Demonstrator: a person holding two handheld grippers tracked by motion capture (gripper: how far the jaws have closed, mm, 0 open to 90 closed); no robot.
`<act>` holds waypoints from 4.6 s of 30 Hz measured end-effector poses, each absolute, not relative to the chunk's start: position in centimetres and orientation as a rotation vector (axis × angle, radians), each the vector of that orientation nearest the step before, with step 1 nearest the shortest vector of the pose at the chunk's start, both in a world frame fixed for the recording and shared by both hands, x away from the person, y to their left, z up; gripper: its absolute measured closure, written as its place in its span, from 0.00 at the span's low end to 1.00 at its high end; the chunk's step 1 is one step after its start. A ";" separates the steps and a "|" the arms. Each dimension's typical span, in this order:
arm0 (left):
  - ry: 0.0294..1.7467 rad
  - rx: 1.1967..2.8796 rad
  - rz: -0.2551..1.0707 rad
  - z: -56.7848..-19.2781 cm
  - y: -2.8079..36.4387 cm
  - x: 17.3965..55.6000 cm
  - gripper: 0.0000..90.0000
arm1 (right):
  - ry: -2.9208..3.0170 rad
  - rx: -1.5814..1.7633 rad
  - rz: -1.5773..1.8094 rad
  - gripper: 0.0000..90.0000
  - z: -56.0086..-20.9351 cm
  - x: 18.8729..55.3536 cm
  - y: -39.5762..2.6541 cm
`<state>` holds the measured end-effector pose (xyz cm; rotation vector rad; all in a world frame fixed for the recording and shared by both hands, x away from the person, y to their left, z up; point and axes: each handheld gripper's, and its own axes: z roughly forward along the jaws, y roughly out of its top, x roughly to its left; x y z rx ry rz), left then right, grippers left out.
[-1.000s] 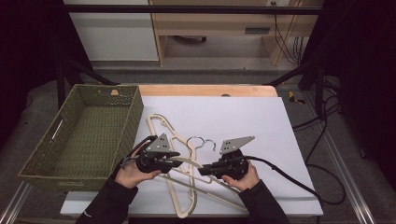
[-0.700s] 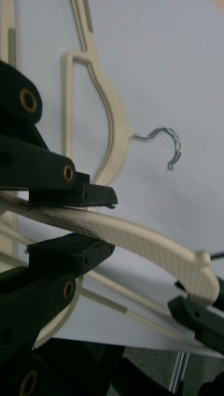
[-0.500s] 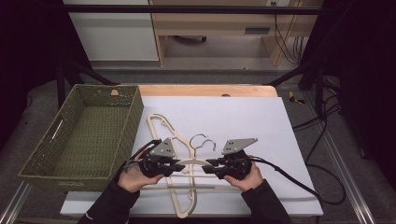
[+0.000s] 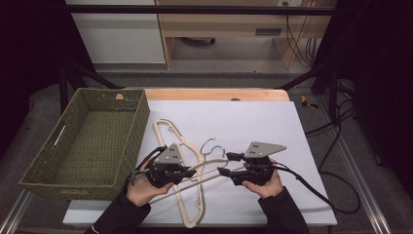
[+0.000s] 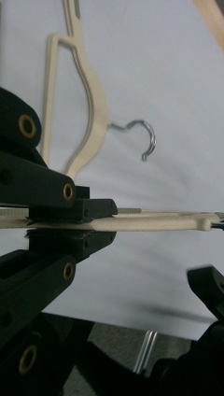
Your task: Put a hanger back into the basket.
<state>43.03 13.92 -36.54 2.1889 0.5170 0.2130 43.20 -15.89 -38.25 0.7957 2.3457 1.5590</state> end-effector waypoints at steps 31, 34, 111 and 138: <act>0.702 1.936 0.532 -26.8 22.4 44.3 0.96 | 1.937 1.144 1.544 0.05 -38.7 43.0 -25.9; 0.728 1.925 0.552 -26.3 24.2 45.1 0.96 | 1.923 1.142 1.547 0.04 -38.6 42.9 -26.1; 1.148 2.125 0.608 -37.5 40.2 49.3 0.92 | 1.913 1.160 1.520 0.01 -38.9 42.9 -26.7; 1.120 2.364 0.442 -39.8 36.7 49.6 0.77 | 1.956 1.131 1.507 0.02 -39.2 43.1 -25.1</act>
